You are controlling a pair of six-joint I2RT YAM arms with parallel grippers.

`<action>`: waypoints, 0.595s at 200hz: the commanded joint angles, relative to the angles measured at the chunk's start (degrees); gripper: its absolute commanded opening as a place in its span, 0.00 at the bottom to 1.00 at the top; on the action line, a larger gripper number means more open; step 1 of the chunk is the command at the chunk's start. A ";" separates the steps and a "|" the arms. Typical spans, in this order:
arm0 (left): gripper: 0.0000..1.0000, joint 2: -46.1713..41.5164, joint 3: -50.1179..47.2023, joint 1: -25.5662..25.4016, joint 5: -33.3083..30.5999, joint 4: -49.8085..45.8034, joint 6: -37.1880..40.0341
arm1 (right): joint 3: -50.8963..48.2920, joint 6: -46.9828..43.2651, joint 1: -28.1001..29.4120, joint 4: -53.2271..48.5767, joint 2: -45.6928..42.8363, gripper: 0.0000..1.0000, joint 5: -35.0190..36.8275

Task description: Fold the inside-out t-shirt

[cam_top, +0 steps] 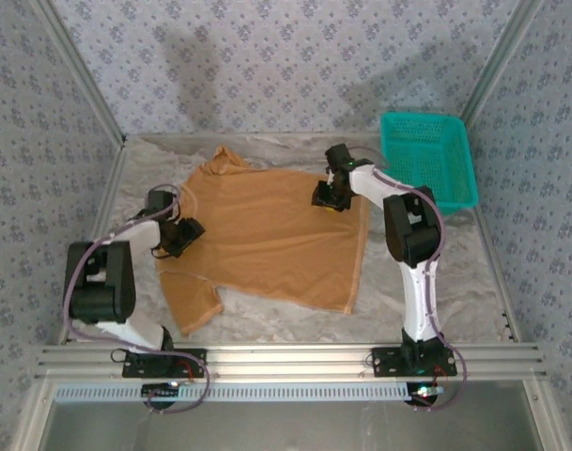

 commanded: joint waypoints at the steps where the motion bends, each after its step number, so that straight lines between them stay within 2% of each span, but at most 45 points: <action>1: 0.58 8.37 6.48 0.45 1.08 1.20 -0.07 | -9.39 0.75 0.38 -3.35 -2.24 0.42 0.64; 30: 0.54 20.13 20.53 -1.71 0.70 -3.33 -0.02 | -25.98 3.90 3.04 0.94 -14.23 0.42 3.40; 57: 0.54 31.38 41.73 -5.62 -2.05 -13.03 2.72 | -36.80 10.41 10.80 3.61 -25.66 0.42 5.99; 75: 0.54 38.35 57.66 -7.88 -3.82 -19.92 5.56 | -37.87 11.91 15.03 2.86 -30.60 0.43 9.86; 95: 0.54 43.60 72.65 -8.86 -4.64 -27.76 8.46 | -34.97 8.90 15.46 -2.46 -33.98 0.44 14.31; 107: 0.54 43.39 76.13 -9.03 -4.90 -30.58 9.72 | -33.89 8.87 15.15 -6.82 -36.15 0.44 16.08; 119: 0.53 39.66 74.16 -9.43 -6.38 -31.31 10.48 | -34.55 6.62 14.90 -9.17 -38.63 0.42 17.62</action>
